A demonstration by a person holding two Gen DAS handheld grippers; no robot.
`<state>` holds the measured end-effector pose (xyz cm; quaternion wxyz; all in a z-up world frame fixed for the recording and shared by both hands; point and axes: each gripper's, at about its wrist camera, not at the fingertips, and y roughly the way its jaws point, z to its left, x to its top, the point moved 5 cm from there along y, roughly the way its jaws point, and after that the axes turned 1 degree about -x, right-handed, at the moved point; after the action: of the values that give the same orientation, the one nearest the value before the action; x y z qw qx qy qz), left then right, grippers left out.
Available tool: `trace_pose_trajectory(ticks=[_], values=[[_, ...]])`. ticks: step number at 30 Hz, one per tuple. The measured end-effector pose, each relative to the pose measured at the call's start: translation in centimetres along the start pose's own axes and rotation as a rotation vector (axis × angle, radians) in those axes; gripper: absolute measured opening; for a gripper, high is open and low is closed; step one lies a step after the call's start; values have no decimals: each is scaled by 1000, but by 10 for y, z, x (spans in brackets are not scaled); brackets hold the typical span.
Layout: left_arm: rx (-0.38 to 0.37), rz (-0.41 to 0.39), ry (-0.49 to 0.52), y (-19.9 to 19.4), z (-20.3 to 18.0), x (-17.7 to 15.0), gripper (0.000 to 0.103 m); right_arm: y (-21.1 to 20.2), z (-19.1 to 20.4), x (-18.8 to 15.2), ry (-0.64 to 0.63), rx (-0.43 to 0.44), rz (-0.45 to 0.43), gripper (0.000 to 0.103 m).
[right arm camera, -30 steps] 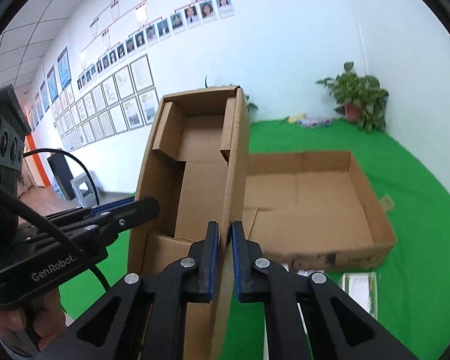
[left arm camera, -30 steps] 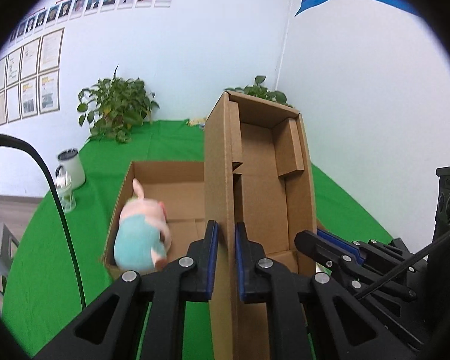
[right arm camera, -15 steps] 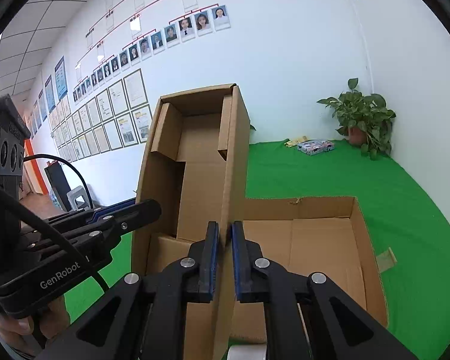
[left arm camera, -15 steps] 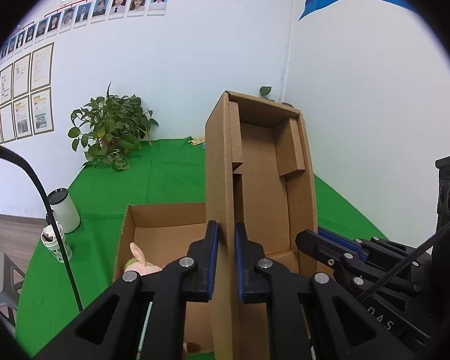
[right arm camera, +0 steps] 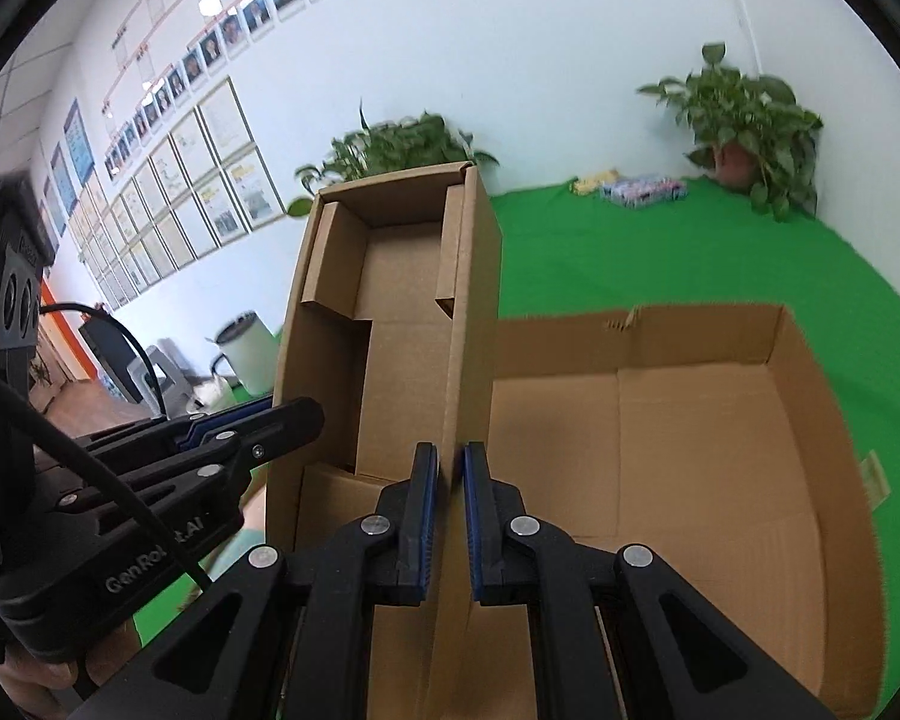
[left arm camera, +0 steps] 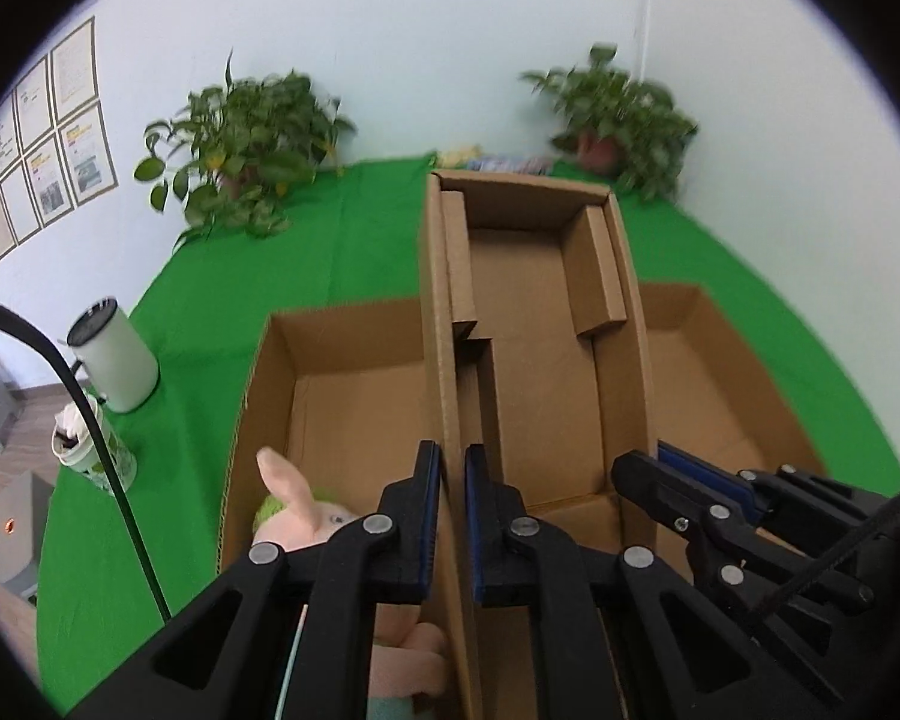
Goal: Organize objects
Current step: 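Lower the cardboard insert into the box beside the pig with the left gripper, then open the left gripper and withdraw it from the box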
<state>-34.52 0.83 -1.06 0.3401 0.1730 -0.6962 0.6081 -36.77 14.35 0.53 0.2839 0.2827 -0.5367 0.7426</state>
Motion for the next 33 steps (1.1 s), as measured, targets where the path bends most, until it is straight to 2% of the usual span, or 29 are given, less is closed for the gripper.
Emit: trace_pose_trajectory(ticks=[4, 8, 10, 14, 20, 29, 30, 31, 33], values=[[11, 103, -7, 32, 4, -17, 8, 48, -13, -11, 48, -1, 70, 7], [21, 198, 14, 59, 4, -31, 8, 80, -21, -21, 59, -39, 143, 7], [11, 216, 13, 64, 4, -36, 9, 86, -19, -37, 68, -48, 168, 8], [-37, 223, -9, 49, 2, -41, 10, 102, -30, -46, 94, -68, 197, 8], [-71, 144, -48, 7, 14, -49, 10, 101, -16, -54, 70, -96, 218, 8], [-20, 18, -95, -52, 40, -66, 11, 95, 7, -63, 6, -111, 244, 11], [-6, 1, -97, -56, 42, -66, 13, 94, 8, -63, 2, -111, 245, 12], [5, -20, -100, -61, 43, -68, 20, 92, 8, -62, 1, -111, 245, 12], [18, -53, -108, -70, 44, -71, 39, 86, 6, -61, 7, -108, 239, 12]])
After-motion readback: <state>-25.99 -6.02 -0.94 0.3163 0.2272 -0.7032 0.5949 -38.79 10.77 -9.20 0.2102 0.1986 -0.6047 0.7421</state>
